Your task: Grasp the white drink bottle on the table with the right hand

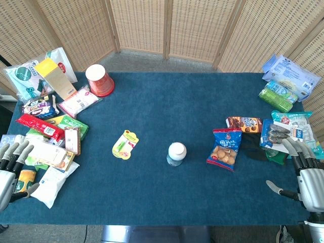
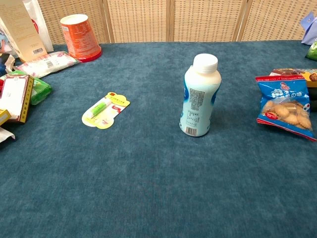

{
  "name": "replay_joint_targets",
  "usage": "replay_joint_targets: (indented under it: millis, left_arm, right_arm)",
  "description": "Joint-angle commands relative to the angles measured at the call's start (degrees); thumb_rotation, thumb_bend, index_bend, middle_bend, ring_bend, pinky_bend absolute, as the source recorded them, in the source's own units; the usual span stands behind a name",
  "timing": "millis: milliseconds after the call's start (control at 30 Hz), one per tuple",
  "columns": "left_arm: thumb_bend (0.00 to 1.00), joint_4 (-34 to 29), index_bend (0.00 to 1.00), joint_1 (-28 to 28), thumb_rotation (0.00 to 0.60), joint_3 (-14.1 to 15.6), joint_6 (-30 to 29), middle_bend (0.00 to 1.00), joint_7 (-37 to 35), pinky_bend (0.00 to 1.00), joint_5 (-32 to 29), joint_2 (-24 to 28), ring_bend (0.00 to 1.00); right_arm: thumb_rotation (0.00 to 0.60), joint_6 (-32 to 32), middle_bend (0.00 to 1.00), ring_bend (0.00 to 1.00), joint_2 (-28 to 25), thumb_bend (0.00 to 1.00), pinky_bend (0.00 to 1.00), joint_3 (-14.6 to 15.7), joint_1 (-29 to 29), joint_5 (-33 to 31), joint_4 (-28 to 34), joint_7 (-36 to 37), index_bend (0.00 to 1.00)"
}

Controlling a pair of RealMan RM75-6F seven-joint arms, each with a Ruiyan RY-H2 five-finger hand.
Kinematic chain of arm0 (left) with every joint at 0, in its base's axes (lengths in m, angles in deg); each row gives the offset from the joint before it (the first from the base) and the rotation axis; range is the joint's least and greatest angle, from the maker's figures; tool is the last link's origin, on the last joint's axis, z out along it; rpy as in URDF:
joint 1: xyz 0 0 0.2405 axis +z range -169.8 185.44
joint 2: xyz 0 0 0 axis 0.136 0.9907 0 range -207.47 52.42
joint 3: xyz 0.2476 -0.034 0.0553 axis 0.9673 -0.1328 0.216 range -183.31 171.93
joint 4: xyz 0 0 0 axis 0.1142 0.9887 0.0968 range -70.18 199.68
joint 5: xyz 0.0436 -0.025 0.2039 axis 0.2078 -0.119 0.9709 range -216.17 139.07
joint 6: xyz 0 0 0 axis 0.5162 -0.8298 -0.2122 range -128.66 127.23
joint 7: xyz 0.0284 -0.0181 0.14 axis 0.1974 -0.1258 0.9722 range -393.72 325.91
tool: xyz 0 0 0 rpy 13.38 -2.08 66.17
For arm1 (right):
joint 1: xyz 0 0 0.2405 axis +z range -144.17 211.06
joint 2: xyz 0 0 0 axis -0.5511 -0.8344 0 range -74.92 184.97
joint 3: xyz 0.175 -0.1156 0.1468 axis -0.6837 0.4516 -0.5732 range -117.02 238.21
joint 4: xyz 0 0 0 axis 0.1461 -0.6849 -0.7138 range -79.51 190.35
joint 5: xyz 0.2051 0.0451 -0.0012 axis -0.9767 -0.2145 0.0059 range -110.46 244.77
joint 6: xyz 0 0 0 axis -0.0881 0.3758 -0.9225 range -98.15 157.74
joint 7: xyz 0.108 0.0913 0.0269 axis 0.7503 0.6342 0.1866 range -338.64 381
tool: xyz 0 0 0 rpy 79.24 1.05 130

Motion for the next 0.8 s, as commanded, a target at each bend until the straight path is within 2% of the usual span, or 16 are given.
replay_joint_targets:
  millis: [33, 267, 400, 600, 800]
  left_arm:
    - [0.00, 0.0, 0.01, 0.1, 0.600, 0.0, -0.2, 0.00, 0.1, 0.00, 0.1, 0.0, 0.00]
    - [0.00, 0.0, 0.01, 0.2, 0.600, -0.1, -0.5, 0.00, -0.2, 0.00, 0.1, 0.2, 0.00]
    - [0.00, -0.1, 0.01, 0.3, 0.600, -0.1, -0.7, 0.00, -0.5, 0.00, 0.4, 0.3, 0.00]
    - [0.00, -0.3, 0.01, 0.6, 0.600, -0.1, -1.5, 0.00, -1.0, 0.00, 0.8, 0.6, 0.00]
    - [0.00, -0.3, 0.01, 1.0, 0.600, -0.3, -2.5, 0.00, -1.5, 0.00, 0.8, 0.9, 0.00]
  right_arm:
    - [0.600, 0.1, 0.00, 0.00, 0.1, 0.00, 0.00, 0.0, 0.1, -0.1, -0.1, 0.0, 0.00]
    - [0.600, -0.3, 0.00, 0.00, 0.0, 0.00, 0.00, -0.1, 0.0, -0.1, -0.1, 0.4, 0.00]
    - [0.600, 1.7, 0.00, 0.00, -0.4, 0.00, 0.00, 0.7, 0.2, -1.0, 0.5, 2.1, 0.00]
    - [0.600, 8.8, 0.00, 0.00, -0.8, 0.00, 0.00, 2.6, 2.8, -1.2, 0.1, 10.8, 0.00]
    - [0.600, 17.0, 0.00, 0.00, 3.5, 0.00, 0.00, 2.8, 7.6, -2.0, -4.1, 21.4, 0.00]
